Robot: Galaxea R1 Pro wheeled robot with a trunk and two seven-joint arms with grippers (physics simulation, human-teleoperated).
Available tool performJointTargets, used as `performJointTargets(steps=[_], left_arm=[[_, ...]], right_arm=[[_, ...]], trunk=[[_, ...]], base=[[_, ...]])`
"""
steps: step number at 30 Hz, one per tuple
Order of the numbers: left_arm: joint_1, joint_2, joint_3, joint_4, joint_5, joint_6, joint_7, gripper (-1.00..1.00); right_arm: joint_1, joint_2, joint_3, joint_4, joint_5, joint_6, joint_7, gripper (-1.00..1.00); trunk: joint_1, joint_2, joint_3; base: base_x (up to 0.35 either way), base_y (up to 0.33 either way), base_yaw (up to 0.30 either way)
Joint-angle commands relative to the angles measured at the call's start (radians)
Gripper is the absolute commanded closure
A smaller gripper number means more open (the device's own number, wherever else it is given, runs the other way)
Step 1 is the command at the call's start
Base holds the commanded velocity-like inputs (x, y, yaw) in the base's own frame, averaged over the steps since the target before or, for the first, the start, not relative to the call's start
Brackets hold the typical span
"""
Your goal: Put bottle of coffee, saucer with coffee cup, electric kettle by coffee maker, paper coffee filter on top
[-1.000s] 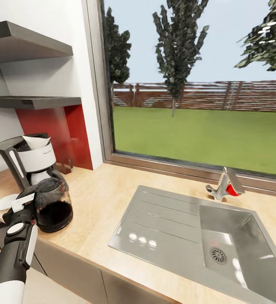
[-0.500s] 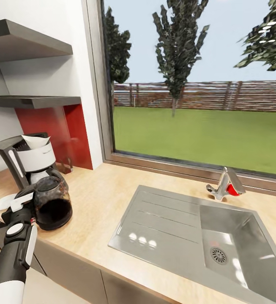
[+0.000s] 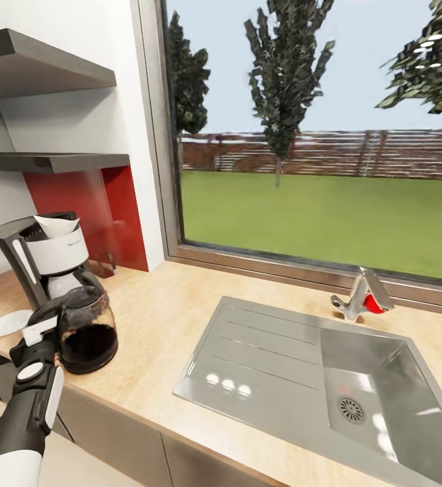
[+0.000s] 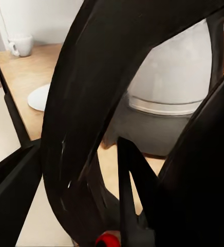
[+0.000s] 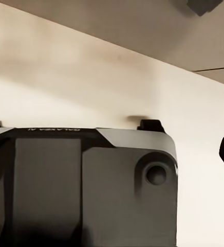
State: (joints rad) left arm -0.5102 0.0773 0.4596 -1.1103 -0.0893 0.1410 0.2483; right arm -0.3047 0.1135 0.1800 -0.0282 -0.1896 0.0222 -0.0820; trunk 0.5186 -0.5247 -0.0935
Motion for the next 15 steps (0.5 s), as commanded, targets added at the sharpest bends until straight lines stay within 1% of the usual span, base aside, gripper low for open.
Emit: performJointTargets(steps=[1, 6, 15], left_arm=[[0.000, 0.000, -0.001, 0.003, 0.001, 0.005, 0.002, 1.00], [0.000, -0.001, -0.001, 0.004, 0.000, -0.006, 0.002, 1.00], [0.001, -0.001, 0.001, -0.002, 0.000, -0.008, -0.001, 1.00]], right_arm=[[-0.001, -0.001, 0.009, -0.001, -0.010, 0.002, -0.004, -1.00], [-0.001, -0.004, 0.009, -0.001, -0.010, 0.002, -0.004, -1.00], [-0.001, -0.005, 0.009, -0.001, -0.010, 0.002, -0.004, -1.00]], trunk=[[0.000, -0.002, -0.002], [0.000, -0.002, -0.002], [0.000, -0.002, -0.002]], base=[[0.000, 0.000, 0.000], [0.000, 0.000, 0.000], [0.000, 0.000, 0.000]])
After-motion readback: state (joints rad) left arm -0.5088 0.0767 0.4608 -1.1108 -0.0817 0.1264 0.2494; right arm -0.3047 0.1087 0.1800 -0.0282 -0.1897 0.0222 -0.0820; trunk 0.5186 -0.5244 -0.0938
